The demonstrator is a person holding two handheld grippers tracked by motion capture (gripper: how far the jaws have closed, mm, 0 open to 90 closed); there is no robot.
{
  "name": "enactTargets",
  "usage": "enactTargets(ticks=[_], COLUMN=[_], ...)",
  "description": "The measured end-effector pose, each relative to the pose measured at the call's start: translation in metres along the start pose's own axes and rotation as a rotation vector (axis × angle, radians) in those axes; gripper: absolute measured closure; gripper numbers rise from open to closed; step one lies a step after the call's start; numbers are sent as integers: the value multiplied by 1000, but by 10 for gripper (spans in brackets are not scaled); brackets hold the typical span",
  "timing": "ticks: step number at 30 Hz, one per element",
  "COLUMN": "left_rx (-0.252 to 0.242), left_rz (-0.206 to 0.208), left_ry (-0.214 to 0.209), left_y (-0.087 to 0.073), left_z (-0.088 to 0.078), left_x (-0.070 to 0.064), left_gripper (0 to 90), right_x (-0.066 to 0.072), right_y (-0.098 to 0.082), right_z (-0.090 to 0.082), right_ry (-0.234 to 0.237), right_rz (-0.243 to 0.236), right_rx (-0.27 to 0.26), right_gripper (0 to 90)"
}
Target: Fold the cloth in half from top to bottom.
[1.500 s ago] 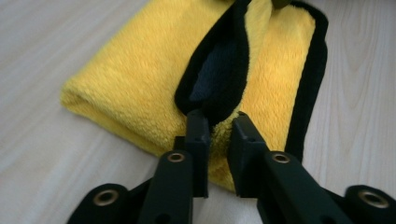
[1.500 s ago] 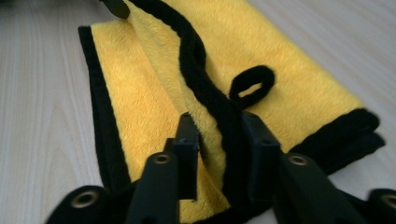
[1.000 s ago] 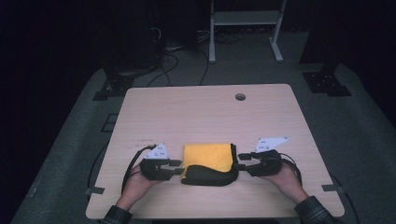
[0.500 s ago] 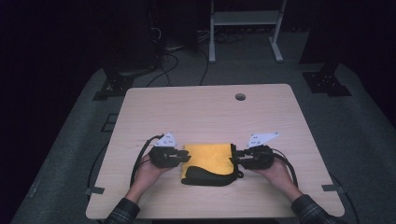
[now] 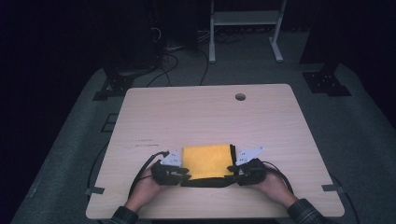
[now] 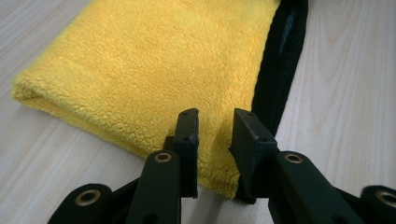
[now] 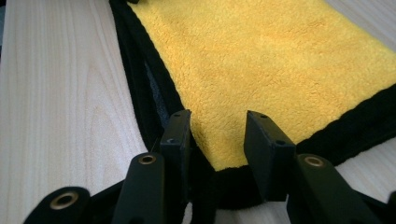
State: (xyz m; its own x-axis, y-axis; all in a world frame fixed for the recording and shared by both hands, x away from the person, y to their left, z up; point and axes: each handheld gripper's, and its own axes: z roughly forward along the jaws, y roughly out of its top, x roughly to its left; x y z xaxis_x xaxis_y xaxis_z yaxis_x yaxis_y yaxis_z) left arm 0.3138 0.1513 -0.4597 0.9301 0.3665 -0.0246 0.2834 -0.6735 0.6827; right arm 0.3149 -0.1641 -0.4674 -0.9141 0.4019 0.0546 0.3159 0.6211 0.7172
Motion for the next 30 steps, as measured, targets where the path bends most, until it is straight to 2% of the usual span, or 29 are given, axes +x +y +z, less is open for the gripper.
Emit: enactTargets(ticks=[2, 5, 6, 7, 8, 9, 10, 11, 12, 14, 16, 19, 21, 24, 28, 30], left_rx=[-13, -45, -60, -70, -77, -82, -89, -98, -104, -105, -104, -113, -111, -84, -41, -28], left_rz=[-7, -27, -38, -48, -54, -63, -75, -92, -108, -134, -152, -185, -208, -244, -270, -270], left_ry=[4, 16, 28, 44, 61, 80, 98, 109, 121, 137, 171, 204, 222, 251, 272, 286], left_y=[0, -1, -2, -4, -6, -8, -11, -14, -18, -24, -32, -42, -50, -62, -76, -81], left_z=[-1, -10, -14, -17, -21, -25, -28, -31, -34, -39, -46, -55, -60, -64, -66, -67], left_x=[0, 1, 1, 2, 3, 4, 5, 6, 8, 11, 14, 16, 18, 21, 24, 23], left_gripper=[691, 594, 501, 501, 463, 375, 375, 300, 300, 241, 190, 158, 140, 77, 32, 23], right_x=[-2, -4, -7, -7, -10, -17, -17, -23, -23, -27, -31, -36, -40, -44, -47, -48], right_y=[0, 0, -2, -2, -3, -6, -6, -10, -10, -12, -15, -20, -26, -36, -49, -54], right_z=[0, -3, -8, -8, -11, -16, -16, -21, -21, -27, -32, -42, -49, -59, -70, -75], right_ry=[13, 7, -16, -16, -27, -33, -33, -41, -41, -66, -91, -147, -164, -201, -246, -253], right_rz=[24, 40, 43, 43, 51, 83, 83, 116, 116, 132, 149, 170, 184, 217, 258, 279], right_rx=[0, -3, -12, -12, -17, -23, -23, -37, -37, -40, -44, -46, -50, -52, -41, -36], right_gripper=[558, 482, 436, 436, 406, 365, 365, 336, 336, 318, 288, 266, 252, 218, 143, 135])
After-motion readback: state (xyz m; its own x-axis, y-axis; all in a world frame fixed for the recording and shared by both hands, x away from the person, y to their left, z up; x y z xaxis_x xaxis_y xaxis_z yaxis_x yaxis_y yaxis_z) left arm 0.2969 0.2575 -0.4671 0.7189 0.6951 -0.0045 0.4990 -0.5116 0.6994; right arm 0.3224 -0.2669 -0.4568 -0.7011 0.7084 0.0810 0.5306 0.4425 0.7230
